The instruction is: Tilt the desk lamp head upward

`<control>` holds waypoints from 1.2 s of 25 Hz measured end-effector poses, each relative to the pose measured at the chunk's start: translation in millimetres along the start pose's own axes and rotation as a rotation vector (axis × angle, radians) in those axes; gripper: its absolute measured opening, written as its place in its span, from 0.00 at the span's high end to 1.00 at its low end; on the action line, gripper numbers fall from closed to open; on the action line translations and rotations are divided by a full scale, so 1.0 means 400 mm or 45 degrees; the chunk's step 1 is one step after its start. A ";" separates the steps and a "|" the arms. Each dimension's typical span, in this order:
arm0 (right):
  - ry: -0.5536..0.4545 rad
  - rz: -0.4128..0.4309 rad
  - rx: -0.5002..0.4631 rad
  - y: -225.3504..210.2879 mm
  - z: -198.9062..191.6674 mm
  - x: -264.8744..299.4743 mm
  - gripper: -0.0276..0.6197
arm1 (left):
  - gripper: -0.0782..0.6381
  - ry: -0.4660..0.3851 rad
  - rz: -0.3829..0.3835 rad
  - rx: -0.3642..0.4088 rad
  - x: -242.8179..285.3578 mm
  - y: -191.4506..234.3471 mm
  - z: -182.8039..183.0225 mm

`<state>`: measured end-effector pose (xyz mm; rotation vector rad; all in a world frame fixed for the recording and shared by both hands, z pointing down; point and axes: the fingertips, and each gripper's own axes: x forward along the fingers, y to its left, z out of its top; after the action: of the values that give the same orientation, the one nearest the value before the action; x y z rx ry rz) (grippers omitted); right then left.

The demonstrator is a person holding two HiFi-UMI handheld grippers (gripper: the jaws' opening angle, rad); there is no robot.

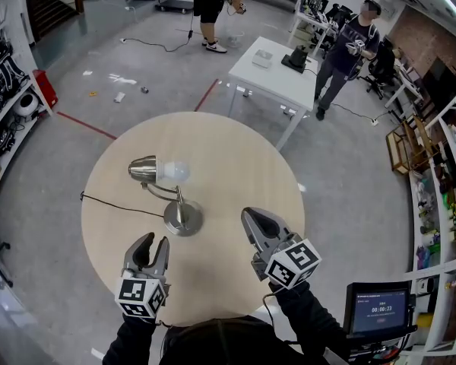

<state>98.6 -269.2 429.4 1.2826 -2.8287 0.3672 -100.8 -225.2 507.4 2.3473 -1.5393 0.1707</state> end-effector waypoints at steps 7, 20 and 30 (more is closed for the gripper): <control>0.003 0.002 -0.017 0.008 0.002 -0.003 0.95 | 0.70 0.005 -0.004 -0.004 0.000 0.000 -0.007; 0.009 0.020 -0.018 0.032 0.004 -0.013 0.95 | 0.70 0.000 -0.008 -0.009 -0.017 -0.006 0.002; 0.015 0.013 -0.033 0.032 0.001 -0.022 0.95 | 0.70 0.002 -0.010 -0.002 -0.025 -0.011 0.000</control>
<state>94.9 -254.6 425.6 1.2574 -2.8215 0.3366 -100.9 -215.1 503.8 2.3511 -1.5293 0.1693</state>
